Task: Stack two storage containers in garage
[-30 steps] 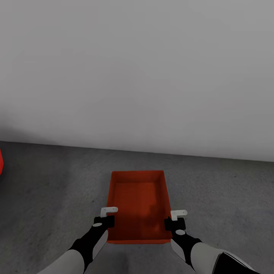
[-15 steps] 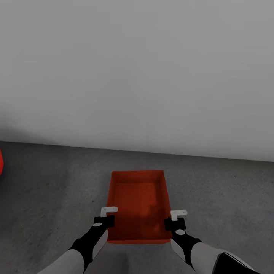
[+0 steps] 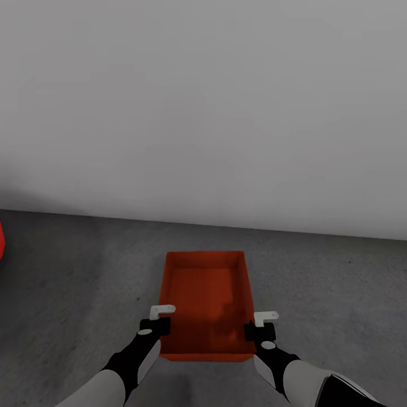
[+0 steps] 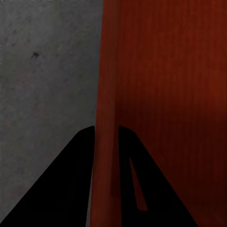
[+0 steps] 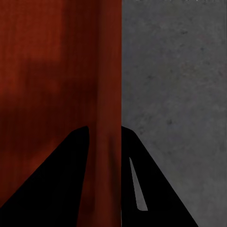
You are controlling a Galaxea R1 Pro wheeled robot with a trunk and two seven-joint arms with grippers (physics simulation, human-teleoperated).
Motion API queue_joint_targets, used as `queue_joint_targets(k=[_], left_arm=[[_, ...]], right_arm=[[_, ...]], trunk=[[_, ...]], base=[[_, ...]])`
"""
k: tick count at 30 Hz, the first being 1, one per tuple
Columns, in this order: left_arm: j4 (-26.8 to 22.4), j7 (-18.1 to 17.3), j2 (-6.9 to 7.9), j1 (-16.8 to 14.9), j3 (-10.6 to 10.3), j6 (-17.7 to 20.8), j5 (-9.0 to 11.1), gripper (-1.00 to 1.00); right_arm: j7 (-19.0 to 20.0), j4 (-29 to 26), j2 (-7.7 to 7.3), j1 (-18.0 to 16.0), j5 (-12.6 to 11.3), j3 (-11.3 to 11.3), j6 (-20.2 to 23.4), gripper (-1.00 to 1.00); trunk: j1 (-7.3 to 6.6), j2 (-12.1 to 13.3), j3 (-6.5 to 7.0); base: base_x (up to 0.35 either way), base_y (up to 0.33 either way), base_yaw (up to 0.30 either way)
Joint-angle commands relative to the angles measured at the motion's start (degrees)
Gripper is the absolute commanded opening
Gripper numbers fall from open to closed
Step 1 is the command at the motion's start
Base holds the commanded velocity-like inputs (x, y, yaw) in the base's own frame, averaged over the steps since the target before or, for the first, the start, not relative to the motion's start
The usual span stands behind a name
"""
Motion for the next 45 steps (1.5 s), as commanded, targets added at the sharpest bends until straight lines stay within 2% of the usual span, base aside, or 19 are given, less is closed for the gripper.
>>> queue_joint_targets(k=[1, 28, 29, 31, 32, 45], left_arm=[[-0.1, 0.8, 0.09, 0.0, 0.8, 0.4, 2.9, -1.0], [0.1, 0.8, 0.08, 0.0, 0.7, 0.4, 2.7, -1.0], [0.1, 0.8, 0.08, 0.0, 0.8, 0.4, 2.7, -1.0], [0.7, 0.8, 0.08, 0.0, 1.0, 0.5, 2.8, -1.0], [0.8, 0.8, 0.09, 0.0, 1.0, 0.5, 2.9, 1.0], [-0.1, 0.8, 0.09, 0.0, 0.8, 0.4, 2.8, 1.0]], right_arm=[[0.0, -0.2, -0.01, 0.0, 0.5, -2.8, -0.8, -1.0], [0.0, -0.2, -0.06, 0.0, 0.6, -2.8, -0.9, -1.0], [0.0, -0.2, -0.06, 0.0, 0.6, -2.8, -0.9, 1.0], [0.0, -0.2, 0.0, 0.0, 0.6, -2.8, -0.9, 1.0], [0.0, -0.2, 0.01, 0.0, 0.6, -2.8, -1.0, 1.0], [0.0, -0.2, 0.02, 0.0, 0.6, -2.8, -1.2, 1.0]], trunk=[[-0.01, 0.0, -0.03], [-0.01, 0.0, -0.03], [-0.01, 0.0, -0.03], [-0.01, 0.0, -0.03], [-0.01, 0.0, -0.03], [-0.01, 0.0, -0.03]], base=[[0.0, 0.0, 0.0], [0.0, 0.0, 0.0], [0.0, 0.0, 0.0], [0.0, 0.0, 0.0], [0.0, 0.0, 0.0], [0.0, 0.0, 0.0]])
